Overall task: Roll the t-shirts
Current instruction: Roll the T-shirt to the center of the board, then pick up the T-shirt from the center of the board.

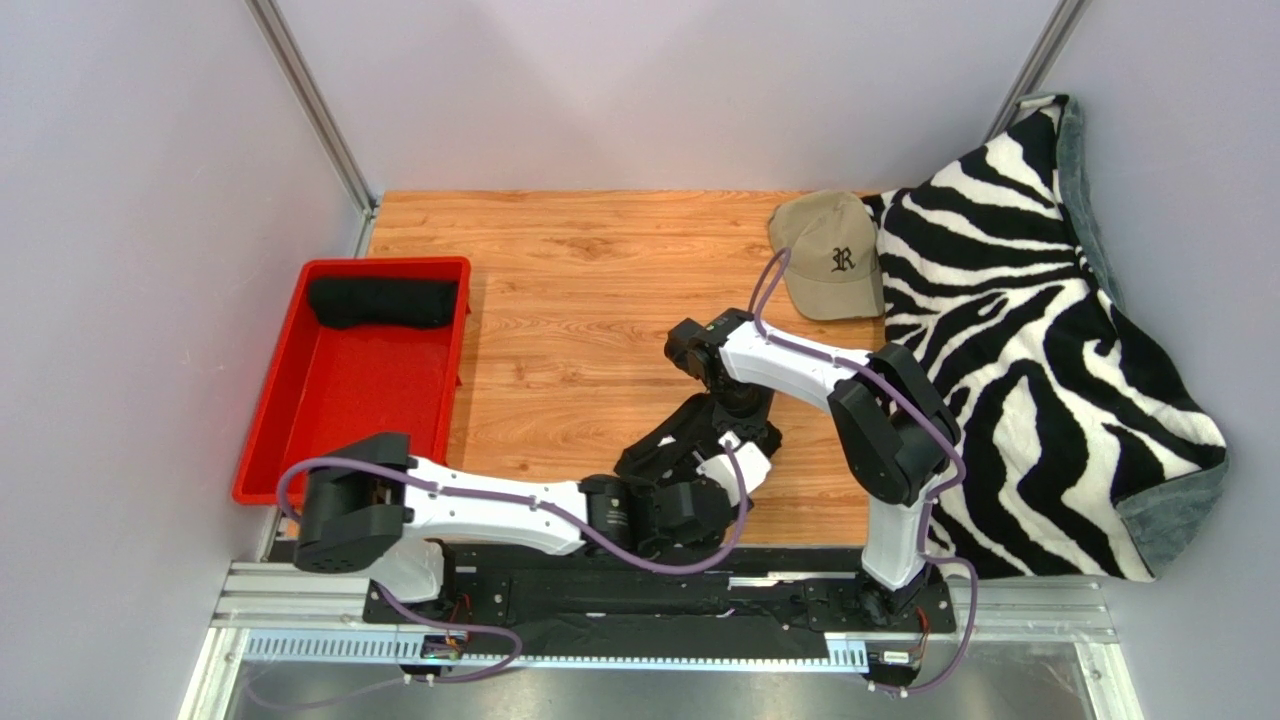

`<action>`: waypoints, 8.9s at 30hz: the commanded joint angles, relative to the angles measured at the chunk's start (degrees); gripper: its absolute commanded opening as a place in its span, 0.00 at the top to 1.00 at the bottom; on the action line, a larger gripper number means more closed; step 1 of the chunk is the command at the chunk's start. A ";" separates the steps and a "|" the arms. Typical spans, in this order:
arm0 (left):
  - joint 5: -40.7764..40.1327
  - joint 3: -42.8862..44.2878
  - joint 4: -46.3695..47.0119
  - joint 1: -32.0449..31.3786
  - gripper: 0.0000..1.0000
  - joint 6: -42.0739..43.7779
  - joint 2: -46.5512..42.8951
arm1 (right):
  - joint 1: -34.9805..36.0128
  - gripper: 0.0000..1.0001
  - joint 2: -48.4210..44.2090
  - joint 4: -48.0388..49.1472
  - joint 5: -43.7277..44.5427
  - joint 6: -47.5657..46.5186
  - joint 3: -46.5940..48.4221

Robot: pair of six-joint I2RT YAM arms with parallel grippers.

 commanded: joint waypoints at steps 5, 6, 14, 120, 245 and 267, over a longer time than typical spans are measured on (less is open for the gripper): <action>-12.36 8.48 -2.46 -3.84 0.36 7.37 11.60 | -1.04 0.94 3.74 1.62 -1.46 -1.68 0.30; -12.54 8.75 -2.55 -3.93 0.36 7.63 13.09 | -1.05 0.94 3.75 1.79 -1.55 -1.77 0.13; -15.80 12.35 -7.20 -4.01 0.46 4.30 19.35 | -1.49 0.94 3.40 2.50 -2.52 -2.21 -0.49; 9.00 -3.39 -3.16 8.22 0.52 -3.45 -11.79 | 1.50 1.00 8.57 -6.91 3.64 1.48 5.39; 66.99 7.08 -2.81 39.40 0.01 -7.57 16.53 | 1.50 0.55 -18.40 23.94 -2.61 -1.78 -19.47; 59.26 5.24 -4.92 33.17 0.65 -10.56 20.84 | 1.06 0.55 -18.66 23.86 -3.04 -1.86 -18.95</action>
